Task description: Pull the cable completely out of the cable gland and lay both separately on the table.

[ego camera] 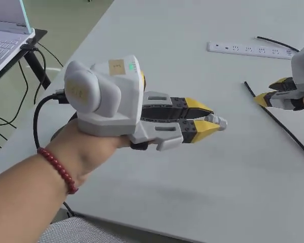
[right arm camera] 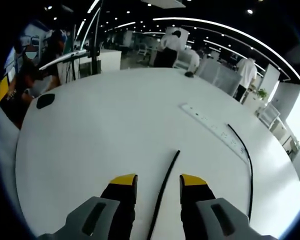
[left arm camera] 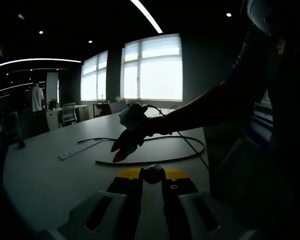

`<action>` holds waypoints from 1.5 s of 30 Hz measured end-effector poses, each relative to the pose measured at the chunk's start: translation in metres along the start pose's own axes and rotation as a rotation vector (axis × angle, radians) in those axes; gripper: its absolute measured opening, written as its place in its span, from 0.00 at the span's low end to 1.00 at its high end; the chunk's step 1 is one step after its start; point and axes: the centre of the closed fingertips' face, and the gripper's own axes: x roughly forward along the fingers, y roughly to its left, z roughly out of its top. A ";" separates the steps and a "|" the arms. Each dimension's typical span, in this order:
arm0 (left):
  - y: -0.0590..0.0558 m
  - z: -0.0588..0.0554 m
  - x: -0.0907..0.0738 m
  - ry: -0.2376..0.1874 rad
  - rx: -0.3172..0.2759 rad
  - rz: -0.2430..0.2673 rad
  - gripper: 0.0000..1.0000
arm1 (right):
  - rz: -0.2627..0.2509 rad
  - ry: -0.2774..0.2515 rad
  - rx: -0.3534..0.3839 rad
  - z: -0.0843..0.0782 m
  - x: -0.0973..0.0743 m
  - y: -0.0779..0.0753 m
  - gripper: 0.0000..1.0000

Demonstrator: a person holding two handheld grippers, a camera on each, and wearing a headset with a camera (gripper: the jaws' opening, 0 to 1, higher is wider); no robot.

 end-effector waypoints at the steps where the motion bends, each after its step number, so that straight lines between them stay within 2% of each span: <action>1: 0.000 0.000 0.000 -0.001 0.000 0.001 0.15 | 0.001 -0.011 -0.002 0.002 -0.004 0.003 0.32; 6: 0.001 0.000 -0.002 -0.005 -0.006 0.011 0.15 | 0.002 -0.062 0.015 0.010 -0.019 0.014 0.45; 9: 0.005 0.000 -0.004 -0.010 -0.012 0.027 0.15 | -0.008 -0.104 0.026 0.016 -0.035 0.022 0.55; 11: 0.008 0.000 -0.005 -0.016 -0.019 0.041 0.15 | -0.002 -0.135 0.039 0.019 -0.045 0.027 0.58; 14: 0.010 -0.002 -0.005 -0.018 -0.029 0.050 0.15 | -0.011 -0.167 0.041 0.020 -0.067 0.037 0.61; 17: 0.010 -0.004 -0.004 -0.015 -0.031 0.052 0.15 | -0.014 -0.194 0.059 0.018 -0.088 0.048 0.58; 20: 0.010 -0.003 -0.003 -0.022 -0.037 0.055 0.15 | -0.018 -0.229 0.068 0.015 -0.111 0.061 0.60; 22: 0.011 -0.003 -0.002 -0.027 -0.041 0.059 0.15 | -0.044 -0.262 0.065 0.013 -0.129 0.067 0.66; 25: 0.011 -0.003 -0.002 -0.030 -0.041 0.060 0.15 | -0.060 -0.279 0.082 0.005 -0.157 0.074 0.80; 28: 0.012 -0.001 0.000 -0.037 -0.042 0.062 0.15 | -0.083 -0.301 0.102 0.001 -0.179 0.076 0.82; 30: 0.012 0.000 0.000 -0.041 -0.039 0.064 0.15 | -0.085 -0.297 0.100 -0.001 -0.188 0.079 0.85; 31: 0.012 0.000 0.001 -0.042 -0.043 0.065 0.15 | -0.105 -0.320 0.100 0.001 -0.197 0.079 0.85; 38: 0.012 -0.007 0.009 -0.026 -0.023 0.057 0.16 | -0.124 -0.340 0.100 -0.007 -0.220 0.090 0.87; 42: 0.022 -0.014 0.016 -0.011 -0.006 0.065 0.16 | -0.141 -0.346 0.121 -0.015 -0.227 0.092 0.86; 45: 0.036 -0.024 0.027 0.013 0.014 0.084 0.16 | -0.151 -0.322 0.127 -0.025 -0.226 0.093 0.86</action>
